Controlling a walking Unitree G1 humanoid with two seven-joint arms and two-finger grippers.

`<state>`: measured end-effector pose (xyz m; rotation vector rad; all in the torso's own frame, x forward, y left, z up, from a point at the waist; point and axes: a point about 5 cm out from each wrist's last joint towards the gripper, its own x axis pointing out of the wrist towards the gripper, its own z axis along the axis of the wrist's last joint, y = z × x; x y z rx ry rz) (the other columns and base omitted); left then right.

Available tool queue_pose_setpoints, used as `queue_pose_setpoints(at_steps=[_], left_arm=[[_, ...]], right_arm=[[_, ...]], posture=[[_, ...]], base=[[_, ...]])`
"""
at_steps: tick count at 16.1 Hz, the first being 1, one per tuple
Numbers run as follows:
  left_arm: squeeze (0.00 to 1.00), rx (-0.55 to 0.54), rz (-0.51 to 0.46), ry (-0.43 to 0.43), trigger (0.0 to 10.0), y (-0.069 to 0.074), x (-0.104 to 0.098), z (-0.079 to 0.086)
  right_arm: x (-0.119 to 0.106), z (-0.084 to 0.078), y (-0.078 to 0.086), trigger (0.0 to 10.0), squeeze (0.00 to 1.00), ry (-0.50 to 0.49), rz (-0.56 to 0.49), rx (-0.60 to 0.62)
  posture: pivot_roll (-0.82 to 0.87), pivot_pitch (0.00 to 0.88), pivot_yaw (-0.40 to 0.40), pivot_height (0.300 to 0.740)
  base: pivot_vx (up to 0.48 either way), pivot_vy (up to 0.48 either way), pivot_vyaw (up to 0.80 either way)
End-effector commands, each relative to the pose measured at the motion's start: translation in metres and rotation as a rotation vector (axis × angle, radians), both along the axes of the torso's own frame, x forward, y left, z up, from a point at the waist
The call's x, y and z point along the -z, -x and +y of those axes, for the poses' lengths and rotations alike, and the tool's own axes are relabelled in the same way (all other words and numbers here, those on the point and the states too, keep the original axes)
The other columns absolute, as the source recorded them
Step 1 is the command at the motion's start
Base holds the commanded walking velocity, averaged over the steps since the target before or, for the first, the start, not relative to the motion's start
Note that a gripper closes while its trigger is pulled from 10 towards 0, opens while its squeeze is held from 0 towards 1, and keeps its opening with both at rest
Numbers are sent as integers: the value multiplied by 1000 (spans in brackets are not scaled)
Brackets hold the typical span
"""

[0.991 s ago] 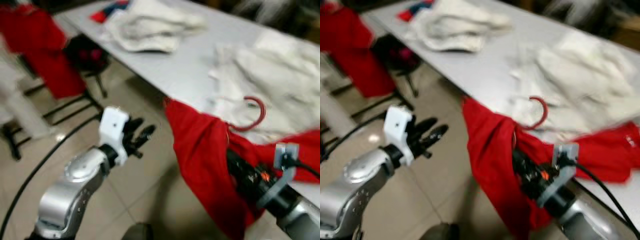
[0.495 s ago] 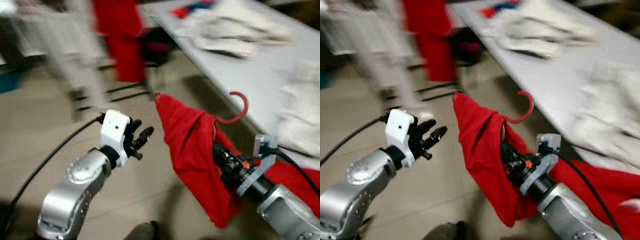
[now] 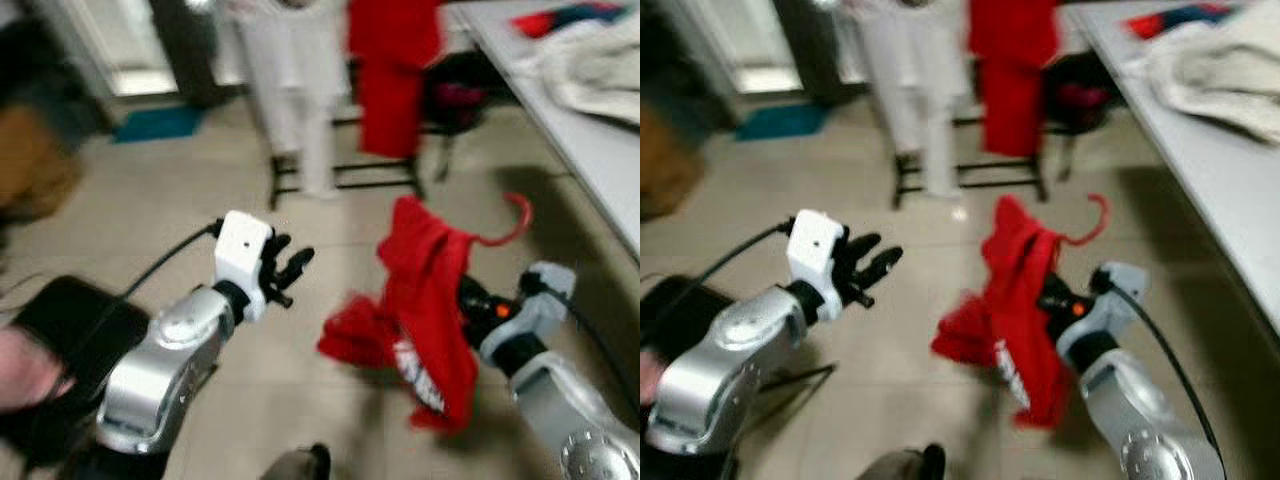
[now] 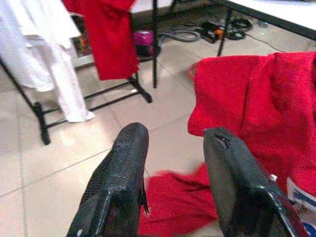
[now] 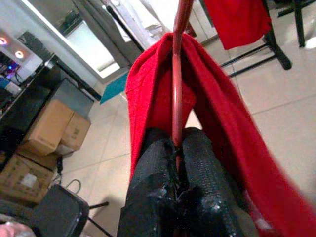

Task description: Hang hanger

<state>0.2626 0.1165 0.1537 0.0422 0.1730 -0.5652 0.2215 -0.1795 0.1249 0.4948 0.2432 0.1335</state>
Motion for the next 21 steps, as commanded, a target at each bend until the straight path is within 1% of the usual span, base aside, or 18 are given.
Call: queue_pose_setpoints(at_steps=[1,2,3,4,5,6,7,9,10,11,12,13,14,15,17,19,20,21], left_arm=[[0,-23,-2,-40,10000,-3,6,6],[0,-50,24,1,10000,-7,9,10],[882,-42,28,27,10000,-11,9,15],[1000,-43,34,14,10000,-16,10,21],[1000,-56,21,-18,10000,-24,9,29],[1000,-60,16,-24,10000,-28,8,32],[1000,-51,12,-38,10000,-36,6,37],[1000,-7,6,-47,10000,-48,3,39],[1000,-3,1,-42,10000,-50,2,38],[1000,22,19,40,10000,-56,2,32],[698,29,28,55,10000,-57,3,31],[0,67,45,96,10000,-58,7,27],[0,107,59,151,10000,-59,10,21],[0,136,70,180,10000,-62,12,17],[0,175,78,195,10000,-64,15,9],[0,207,62,225,10000,-65,14,3],[0,221,52,227,5216,-64,14,1],[0,230,40,223,902,-63,15,0]], right_arm=[[-8,3,-5,10000,0,2,-50,-4],[-12,8,-5,10000,0,27,-77,-75],[-19,12,-5,10000,0,46,-107,-143],[-22,14,-4,10000,0,75,-116,-194],[-24,14,-4,10000,0,91,-115,-240],[-24,14,-4,10000,0,101,-113,-257],[-26,12,-5,10000,0,120,-111,-286],[-35,12,-4,10000,0,132,-152,-386],[-37,12,-3,10000,0,125,-165,-406],[-46,15,2,10000,0,70,-208,-477],[-48,16,3,10000,0,54,-221,-497],[-53,20,8,10000,0,15,-249,-546],[-58,23,15,10000,0,-22,-272,-604],[-60,25,19,10000,0,-28,-280,-646],[-62,26,23,10000,0,-24,-284,-685],[-66,23,26,10000,0,-26,-293,-697],[-67,22,27,10000,0,-28,-293,-704],[-67,21,28,10000,0,-27,-288,-709]], posture=[[-2,36,104,740],[-11,30,112,740],[-18,25,115,740],[-16,22,116,740],[-14,20,115,740],[-11,19,113,740],[-8,18,113,740],[0,29,109,740],[0,29,109,740],[0,32,108,740],[-3,36,108,740],[-6,40,105,740],[-6,40,105,740],[-14,46,106,740],[-18,47,107,740],[-43,52,108,740],[-46,54,104,740],[-48,55,98,740]], base=[[0,0,0],[0,0,0],[0,0,0],[0,0,0],[0,0,0],[0,0,0],[0,0,0],[0,0,0],[0,0,0],[0,0,0],[0,0,0],[0,0,0],[0,0,0],[0,0,0],[0,0,0],[0,0,0],[0,0,0],[0,0,0]])
